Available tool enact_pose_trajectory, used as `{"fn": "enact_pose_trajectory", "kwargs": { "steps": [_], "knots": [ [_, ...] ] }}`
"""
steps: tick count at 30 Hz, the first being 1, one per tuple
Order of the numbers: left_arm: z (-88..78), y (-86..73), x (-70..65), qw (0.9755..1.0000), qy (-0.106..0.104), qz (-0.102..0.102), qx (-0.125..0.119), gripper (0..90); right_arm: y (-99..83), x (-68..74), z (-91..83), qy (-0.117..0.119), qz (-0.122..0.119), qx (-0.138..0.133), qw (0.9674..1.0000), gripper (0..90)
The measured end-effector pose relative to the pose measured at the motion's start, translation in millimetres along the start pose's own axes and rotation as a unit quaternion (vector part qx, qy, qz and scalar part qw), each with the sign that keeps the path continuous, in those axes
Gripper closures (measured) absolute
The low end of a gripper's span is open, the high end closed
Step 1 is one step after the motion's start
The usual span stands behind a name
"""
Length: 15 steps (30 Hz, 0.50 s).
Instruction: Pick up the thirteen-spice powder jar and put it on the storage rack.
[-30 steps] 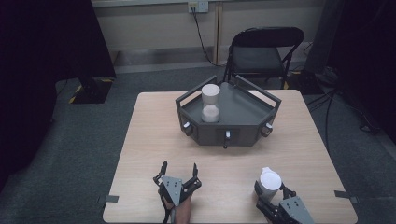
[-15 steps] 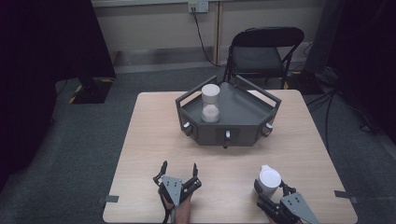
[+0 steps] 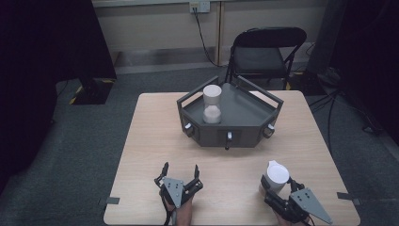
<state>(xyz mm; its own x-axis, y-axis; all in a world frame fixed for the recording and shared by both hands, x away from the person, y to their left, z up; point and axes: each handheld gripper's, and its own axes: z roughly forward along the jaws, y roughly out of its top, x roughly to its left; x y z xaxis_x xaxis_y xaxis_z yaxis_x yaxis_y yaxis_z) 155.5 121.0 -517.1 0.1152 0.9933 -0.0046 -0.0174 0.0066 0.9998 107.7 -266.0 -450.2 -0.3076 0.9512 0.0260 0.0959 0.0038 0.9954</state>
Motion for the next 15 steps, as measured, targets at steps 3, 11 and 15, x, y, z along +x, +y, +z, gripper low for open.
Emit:
{"fn": "enact_pose_trajectory", "kwargs": {
  "steps": [3, 11, 15],
  "knots": [
    [0.0, 0.0, 0.0, 1.0000, 0.000, 0.000, 0.000, 0.1, 4.8, -2.1, 1.4, 0.002, -0.008, -0.005, 1.0000, 30.0],
    [0.0, 0.0, 0.0, 1.0000, 0.000, 0.000, 0.000, 0.1, 25.5, -9.4, 12.0, 0.013, -0.019, -0.017, 0.9996, 30.0],
    [0.0, 0.0, 0.0, 1.0000, 0.000, 0.000, 0.000, 0.1, 33.5, -13.0, 18.3, 0.018, -0.018, -0.020, 0.9995, 30.0]
  ]
}}
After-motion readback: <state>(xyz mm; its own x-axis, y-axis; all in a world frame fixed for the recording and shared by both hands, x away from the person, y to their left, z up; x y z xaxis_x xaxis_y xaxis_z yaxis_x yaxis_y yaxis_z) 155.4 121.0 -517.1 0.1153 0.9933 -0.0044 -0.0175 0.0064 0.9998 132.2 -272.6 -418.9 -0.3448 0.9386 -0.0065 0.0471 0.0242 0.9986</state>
